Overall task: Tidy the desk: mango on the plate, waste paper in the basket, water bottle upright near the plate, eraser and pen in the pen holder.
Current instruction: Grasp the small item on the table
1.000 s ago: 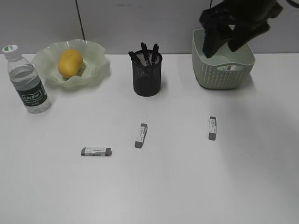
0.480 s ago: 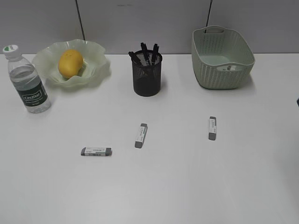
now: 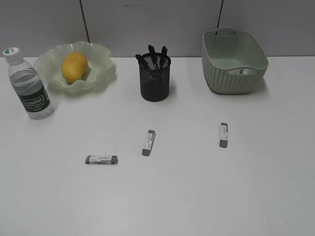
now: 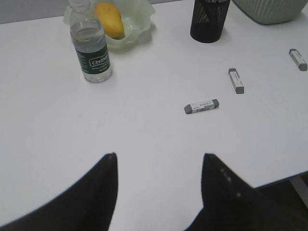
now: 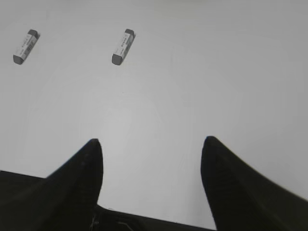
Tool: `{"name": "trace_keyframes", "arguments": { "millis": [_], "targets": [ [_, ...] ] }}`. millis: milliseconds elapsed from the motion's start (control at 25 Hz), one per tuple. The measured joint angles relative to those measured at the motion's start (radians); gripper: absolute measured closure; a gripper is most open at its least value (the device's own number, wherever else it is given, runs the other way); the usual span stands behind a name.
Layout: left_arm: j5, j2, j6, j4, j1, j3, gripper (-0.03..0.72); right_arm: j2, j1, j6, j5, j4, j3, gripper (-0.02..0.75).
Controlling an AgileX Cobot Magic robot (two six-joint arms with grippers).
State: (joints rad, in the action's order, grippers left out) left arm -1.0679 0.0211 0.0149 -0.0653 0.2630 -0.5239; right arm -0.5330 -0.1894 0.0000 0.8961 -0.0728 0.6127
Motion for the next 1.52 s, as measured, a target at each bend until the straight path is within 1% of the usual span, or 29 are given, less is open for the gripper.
{"name": "trace_keyframes", "arguments": {
  "millis": [160,400,680,920,1040,1160,1280,1360,1440,1520],
  "targets": [
    [0.000,0.000,0.000,0.000,0.000,0.000,0.263,0.166,0.000,0.000,0.029,0.005,-0.044,0.228],
    [0.000,0.000,0.000,0.000,0.000,0.000,0.263,0.313,0.000,0.000,0.089,0.021,-0.069,0.228],
    [0.000,0.000,0.000,0.000,0.000,0.000,0.263,0.333,0.000,0.000,0.142,0.025,-0.096,0.237],
    [0.000,0.007,0.000,0.000,0.000,0.000,0.263,0.334,0.000,0.000,0.144,0.026,-0.108,0.239],
    [0.005,0.052,0.000,0.000,0.000,-0.006,0.263,0.334,0.000,0.000,0.144,0.026,-0.108,0.239],
    [0.072,0.134,0.011,-0.001,0.000,-0.025,0.263,0.334,0.000,0.000,0.144,0.026,-0.108,0.239],
    [0.174,0.260,0.063,-0.014,0.000,-0.038,0.263,0.334,0.000,0.000,0.144,0.026,-0.108,0.239],
    [0.233,0.361,0.120,-0.048,0.000,-0.039,0.263,0.334,0.000,0.000,0.144,0.026,-0.108,0.239],
    [0.289,0.475,0.218,-0.107,0.000,-0.039,0.263,0.334,0.000,0.000,0.144,0.026,-0.108,0.239],
    [0.327,0.606,0.332,-0.190,0.000,-0.041,0.263,0.334,0.000,0.000,0.144,0.026,-0.108,0.239]
  ]
}}
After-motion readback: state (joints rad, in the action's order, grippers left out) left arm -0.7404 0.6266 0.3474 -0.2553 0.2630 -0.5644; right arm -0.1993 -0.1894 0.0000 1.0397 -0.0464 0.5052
